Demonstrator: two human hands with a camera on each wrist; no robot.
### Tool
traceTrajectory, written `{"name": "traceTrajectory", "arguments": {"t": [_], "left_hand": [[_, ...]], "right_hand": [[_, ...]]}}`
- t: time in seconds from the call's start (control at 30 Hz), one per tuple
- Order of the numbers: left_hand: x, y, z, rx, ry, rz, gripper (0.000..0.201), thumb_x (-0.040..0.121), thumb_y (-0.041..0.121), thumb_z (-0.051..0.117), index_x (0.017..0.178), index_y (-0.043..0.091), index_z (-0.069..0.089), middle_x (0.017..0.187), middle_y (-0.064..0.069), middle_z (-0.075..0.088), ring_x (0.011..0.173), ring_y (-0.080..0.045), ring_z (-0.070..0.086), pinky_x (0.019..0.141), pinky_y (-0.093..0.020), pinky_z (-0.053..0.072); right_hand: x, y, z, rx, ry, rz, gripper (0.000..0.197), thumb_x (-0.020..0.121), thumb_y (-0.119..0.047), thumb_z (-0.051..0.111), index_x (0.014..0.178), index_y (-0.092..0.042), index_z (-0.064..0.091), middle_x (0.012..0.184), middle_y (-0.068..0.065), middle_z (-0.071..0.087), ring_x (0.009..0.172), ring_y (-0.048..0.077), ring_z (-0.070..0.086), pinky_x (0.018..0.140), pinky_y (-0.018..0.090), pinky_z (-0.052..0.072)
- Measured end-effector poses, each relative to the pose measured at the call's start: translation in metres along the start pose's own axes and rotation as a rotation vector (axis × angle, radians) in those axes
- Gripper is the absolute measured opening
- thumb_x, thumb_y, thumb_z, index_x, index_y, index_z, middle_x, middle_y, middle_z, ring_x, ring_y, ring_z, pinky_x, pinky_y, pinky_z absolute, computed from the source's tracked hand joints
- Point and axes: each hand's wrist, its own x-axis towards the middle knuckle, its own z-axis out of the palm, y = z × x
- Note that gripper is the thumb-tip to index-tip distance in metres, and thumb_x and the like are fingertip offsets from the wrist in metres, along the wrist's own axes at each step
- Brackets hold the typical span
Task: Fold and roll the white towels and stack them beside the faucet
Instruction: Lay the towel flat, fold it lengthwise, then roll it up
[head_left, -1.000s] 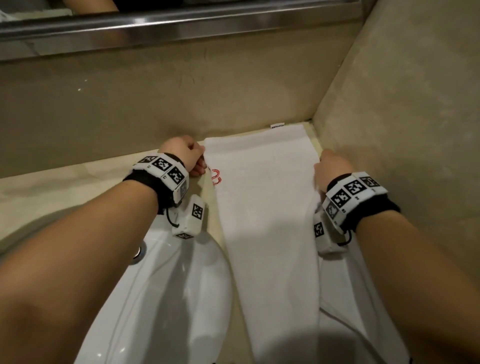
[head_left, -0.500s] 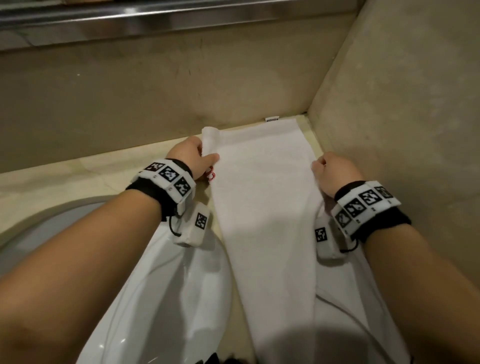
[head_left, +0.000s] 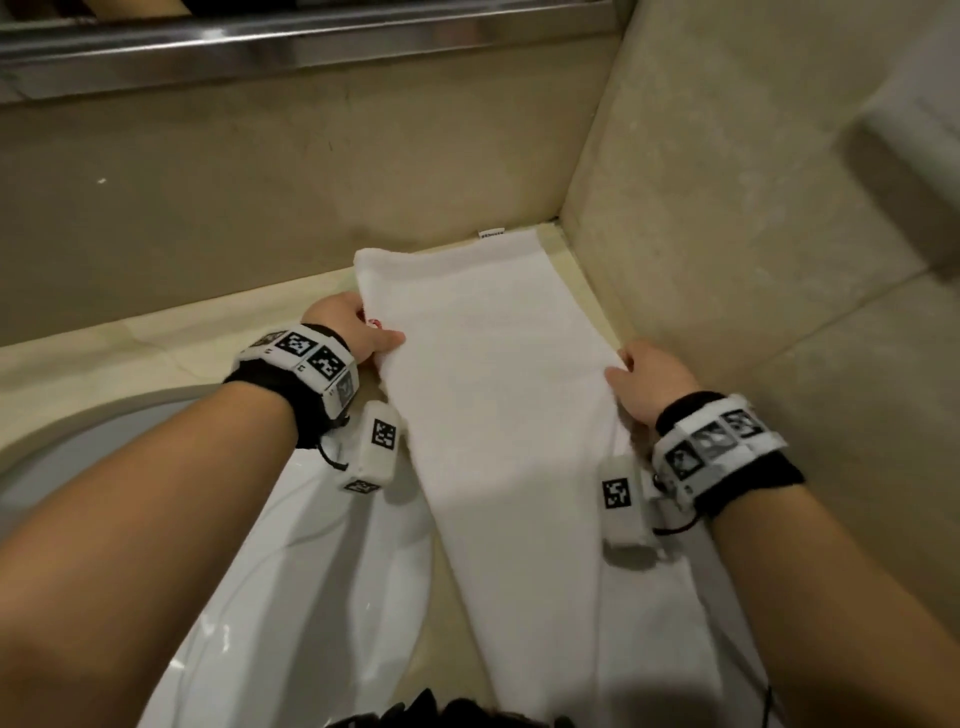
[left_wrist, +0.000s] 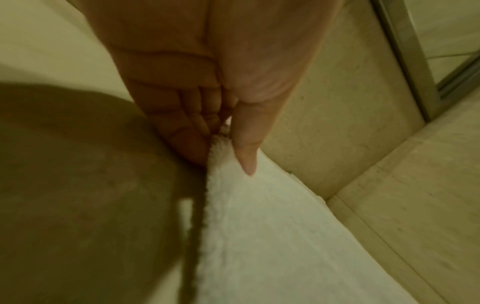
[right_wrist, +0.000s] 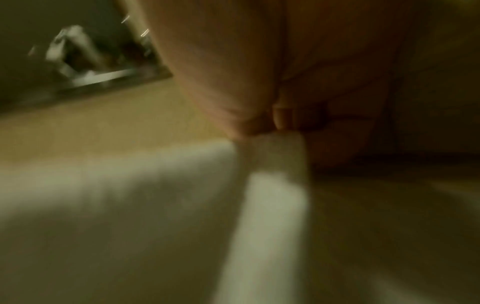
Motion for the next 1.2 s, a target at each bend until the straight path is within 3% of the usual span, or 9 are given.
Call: {"name": "traceTrajectory", "arguments": {"t": [0.13,0.27,0.37,0.47,0.6,0.7,0.8,0.97,1.2], "left_hand": [[-0.004,0.006,-0.003,0.131,-0.019,0.037,0.047,0.078,0.038,0.068,0.114,0.009,0.058,0.118,-0.013,0.062,0.107,-0.033,0.056,0.081,-0.032,0.04],[-0.022,0.0,-0.001,-0.018,-0.054,-0.006,0.041,0.078,0.051,0.063,0.09,0.012,0.057,0.093,-0.012,0.065,0.083,-0.029,0.059,0.076,-0.033,0.046],[-0.044,-0.011,0.009,-0.336,-0.184,-0.107,0.029,0.078,0.034,0.07,0.074,0.009,0.056,0.071,-0.011,0.065,0.072,-0.03,0.063,0.081,-0.038,0.054],[-0.071,-0.017,0.024,-0.518,-0.28,-0.16,0.027,0.081,0.011,0.067,0.062,0.01,0.05,0.057,-0.007,0.058,0.059,-0.022,0.058,0.064,-0.033,0.057],[-0.101,-0.022,0.041,-0.601,-0.343,-0.168,0.017,0.083,0.005,0.064,0.071,0.008,0.052,0.075,-0.009,0.058,0.068,-0.022,0.059,0.058,-0.026,0.057],[-0.116,-0.027,0.05,-0.602,-0.365,-0.158,0.016,0.084,0.005,0.062,0.072,0.01,0.052,0.072,-0.007,0.057,0.065,-0.019,0.058,0.051,-0.021,0.056],[-0.127,-0.03,0.056,-0.594,-0.378,-0.154,0.015,0.084,0.006,0.062,0.074,0.009,0.052,0.072,-0.007,0.057,0.065,-0.019,0.059,0.053,-0.021,0.056],[-0.144,-0.032,0.062,-0.58,-0.398,-0.147,0.015,0.084,0.004,0.062,0.074,0.008,0.052,0.072,-0.008,0.057,0.063,-0.02,0.059,0.049,-0.021,0.056],[-0.156,-0.034,0.064,-0.566,-0.352,-0.173,0.027,0.084,0.004,0.062,0.065,0.008,0.044,0.066,-0.01,0.054,0.061,-0.024,0.059,0.053,-0.025,0.056]], "right_hand": [[-0.001,0.005,0.012,-0.127,0.067,0.021,0.03,0.095,-0.02,0.042,0.115,0.002,0.049,0.118,0.022,0.058,0.108,0.034,0.055,0.079,0.031,0.039],[-0.018,0.019,0.009,0.427,0.114,0.051,0.025,0.095,-0.014,0.038,0.101,-0.001,0.058,0.08,0.014,0.062,0.076,0.027,0.058,0.062,0.023,0.042],[-0.05,0.032,0.015,0.84,-0.086,0.08,0.025,0.088,0.003,0.038,0.082,-0.008,0.06,0.066,0.006,0.057,0.057,0.015,0.05,0.05,0.018,0.044],[-0.074,0.044,0.023,0.703,-0.286,-0.055,0.026,0.084,0.003,0.048,0.078,-0.016,0.064,0.067,0.003,0.062,0.057,0.01,0.054,0.054,0.016,0.044],[-0.087,0.043,0.03,0.516,-0.239,-0.103,0.022,0.085,-0.019,0.061,0.093,0.001,0.059,0.071,0.006,0.058,0.067,0.018,0.052,0.068,0.031,0.041],[-0.099,0.036,0.032,0.313,-0.168,-0.137,0.032,0.088,-0.039,0.053,0.073,-0.011,0.052,0.069,0.002,0.058,0.06,0.015,0.049,0.06,0.026,0.037],[-0.114,0.044,0.03,0.233,-0.237,-0.181,0.03,0.085,-0.05,0.053,0.081,-0.02,0.055,0.075,-0.006,0.059,0.068,0.01,0.053,0.066,0.025,0.04],[-0.129,0.062,0.042,-0.017,-0.044,-0.152,0.022,0.093,-0.032,0.044,0.086,-0.015,0.055,0.088,0.009,0.064,0.086,0.028,0.057,0.07,0.029,0.037],[-0.14,0.091,0.04,-0.062,0.127,0.22,0.034,0.096,-0.018,0.033,0.103,0.005,0.058,0.111,0.027,0.06,0.102,0.038,0.056,0.08,0.034,0.042]]}}
